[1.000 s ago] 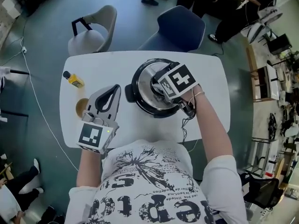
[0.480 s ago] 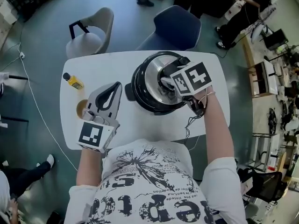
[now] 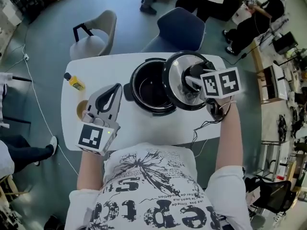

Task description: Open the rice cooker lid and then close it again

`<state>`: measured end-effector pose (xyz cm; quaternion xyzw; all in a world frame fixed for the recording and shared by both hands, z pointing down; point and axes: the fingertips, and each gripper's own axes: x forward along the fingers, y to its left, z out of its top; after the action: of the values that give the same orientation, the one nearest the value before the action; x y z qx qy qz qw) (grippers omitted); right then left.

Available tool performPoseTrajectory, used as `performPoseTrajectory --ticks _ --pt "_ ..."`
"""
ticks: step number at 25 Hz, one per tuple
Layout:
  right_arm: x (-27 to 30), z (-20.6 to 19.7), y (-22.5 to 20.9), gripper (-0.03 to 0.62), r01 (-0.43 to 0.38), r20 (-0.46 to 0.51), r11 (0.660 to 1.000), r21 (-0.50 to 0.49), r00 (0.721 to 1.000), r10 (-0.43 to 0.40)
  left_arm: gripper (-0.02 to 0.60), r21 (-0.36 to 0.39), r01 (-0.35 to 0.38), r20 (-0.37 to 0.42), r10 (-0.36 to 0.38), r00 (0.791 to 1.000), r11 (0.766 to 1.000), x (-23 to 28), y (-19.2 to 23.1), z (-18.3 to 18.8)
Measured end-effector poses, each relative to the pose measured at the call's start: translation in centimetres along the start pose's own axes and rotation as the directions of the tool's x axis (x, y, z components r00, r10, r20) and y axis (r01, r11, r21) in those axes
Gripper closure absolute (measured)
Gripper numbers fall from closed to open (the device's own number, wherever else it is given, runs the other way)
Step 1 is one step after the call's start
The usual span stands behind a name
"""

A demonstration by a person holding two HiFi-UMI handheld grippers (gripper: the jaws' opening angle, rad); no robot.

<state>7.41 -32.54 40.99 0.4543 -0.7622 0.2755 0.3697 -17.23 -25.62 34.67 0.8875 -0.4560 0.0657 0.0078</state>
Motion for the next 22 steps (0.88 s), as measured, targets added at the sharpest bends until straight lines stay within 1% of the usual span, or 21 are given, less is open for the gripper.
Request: performPoseTrajectory --ticks 4,9,14,18,22 --pt "-1.6 -2.4 -4.4 0.301 0.008 -0.005 1.0 0.008 1.0 -0.008 0.568 -0.009 -0.058 0.012 0.058 0.998 0.998 0.8 -2.4 1.0" --pt "-0.5 -5.0 -8.0 0.301 0.007 -0.036 1.0 0.027 0.999 -0.006 0.568 -0.011 -0.082 0.019 0.083 0.996 0.997 2.3 -4.0 0.3" --pt "0.5 -6.9 -10.3 0.301 0.008 -0.039 0.999 0.045 0.999 -0.006 0.568 -0.013 -0.105 0.01 0.105 0.994 0.994 3.0 -5.2 -1.1" --pt "-0.6 -7.7 -11.9 0.301 -0.008 -0.026 0.998 0.057 1.0 0.009 0.568 -0.003 -0.134 -0.001 0.134 0.991 0.991 3.2 -6.6 -0.4" --pt "-0.5 -7.5 -12.3 0.301 -0.017 -0.005 0.998 0.055 1.0 0.018 0.568 -0.004 -0.149 0.001 0.149 0.989 0.989 3.3 -6.9 -0.8"
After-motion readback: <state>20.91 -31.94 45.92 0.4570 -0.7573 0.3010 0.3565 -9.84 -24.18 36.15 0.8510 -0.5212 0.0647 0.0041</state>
